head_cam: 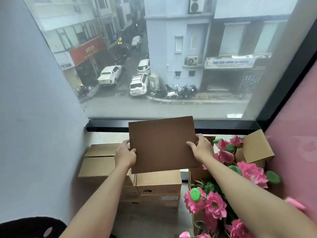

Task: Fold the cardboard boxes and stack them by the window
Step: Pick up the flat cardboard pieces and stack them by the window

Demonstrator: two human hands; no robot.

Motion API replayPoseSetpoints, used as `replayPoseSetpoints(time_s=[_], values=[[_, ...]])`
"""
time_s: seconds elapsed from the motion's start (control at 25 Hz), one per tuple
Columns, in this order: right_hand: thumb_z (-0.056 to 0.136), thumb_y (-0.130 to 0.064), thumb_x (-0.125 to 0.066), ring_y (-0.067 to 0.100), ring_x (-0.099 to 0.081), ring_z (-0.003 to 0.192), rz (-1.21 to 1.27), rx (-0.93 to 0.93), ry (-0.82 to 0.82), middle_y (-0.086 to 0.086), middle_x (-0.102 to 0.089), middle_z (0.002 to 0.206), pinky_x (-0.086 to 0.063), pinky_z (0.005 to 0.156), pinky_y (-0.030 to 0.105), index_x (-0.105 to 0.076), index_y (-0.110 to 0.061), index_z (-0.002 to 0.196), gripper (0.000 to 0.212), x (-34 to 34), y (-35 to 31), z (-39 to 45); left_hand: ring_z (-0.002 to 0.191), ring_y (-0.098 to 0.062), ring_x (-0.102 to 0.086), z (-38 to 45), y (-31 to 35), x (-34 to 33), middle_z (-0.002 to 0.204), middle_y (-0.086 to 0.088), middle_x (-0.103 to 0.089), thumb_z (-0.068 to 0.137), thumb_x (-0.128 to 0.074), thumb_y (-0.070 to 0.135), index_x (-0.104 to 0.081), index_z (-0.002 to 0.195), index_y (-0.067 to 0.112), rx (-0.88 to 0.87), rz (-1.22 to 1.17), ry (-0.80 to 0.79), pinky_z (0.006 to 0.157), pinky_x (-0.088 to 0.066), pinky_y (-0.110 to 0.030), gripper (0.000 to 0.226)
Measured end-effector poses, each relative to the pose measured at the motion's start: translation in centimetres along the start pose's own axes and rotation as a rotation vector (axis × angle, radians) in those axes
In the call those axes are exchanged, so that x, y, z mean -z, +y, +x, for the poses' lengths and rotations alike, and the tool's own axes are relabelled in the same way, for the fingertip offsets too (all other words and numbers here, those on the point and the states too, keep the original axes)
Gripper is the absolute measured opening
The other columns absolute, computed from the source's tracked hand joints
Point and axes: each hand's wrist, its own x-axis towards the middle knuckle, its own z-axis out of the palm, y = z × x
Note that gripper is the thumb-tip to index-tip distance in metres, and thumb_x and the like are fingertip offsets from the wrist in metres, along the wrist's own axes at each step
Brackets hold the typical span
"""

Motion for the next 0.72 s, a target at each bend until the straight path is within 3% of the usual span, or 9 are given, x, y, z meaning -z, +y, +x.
replayPoseSetpoints(time_s=[0.12,0.28,0.72], values=[[0.092,-0.047,-0.065,0.032,-0.060,0.110,-0.051,-0.068,-0.098,0.008,-0.062,0.120,-0.049,0.089,0.039,-0.051,-0.021,0.132,0.050,-4.7,2.8,4.8,0.114,-0.029,-0.059,4.1,-2.5,-5.1,0.124,-0.007,-0.065,0.096,-0.063,0.019,-0.052,0.139,0.021,0.091,0.040,-0.082,0.098,-0.047,-0.039,0.044],[0.092,-0.050,-0.063,0.031,-0.060,0.111,-0.106,-0.149,-0.218,0.006,-0.061,0.123,-0.047,0.086,0.038,-0.051,-0.023,0.131,0.049,-9.8,4.9,9.4,0.117,-0.029,-0.058,8.7,-5.6,-9.5,0.127,-0.008,-0.065,0.093,-0.066,0.018,-0.052,0.139,0.021,0.214,0.081,-0.149,0.100,-0.044,-0.036,0.047],[0.094,-0.050,-0.060,0.034,-0.059,0.113,-0.226,-0.364,-0.363,0.008,-0.059,0.125,-0.050,0.090,0.043,-0.045,-0.020,0.140,0.057,-20.9,11.0,14.9,0.121,-0.029,-0.056,18.8,-13.4,-18.8,0.129,-0.009,-0.062,0.094,-0.067,0.020,-0.046,0.145,0.020,0.318,0.210,-0.422,0.102,-0.043,-0.035,0.055]])
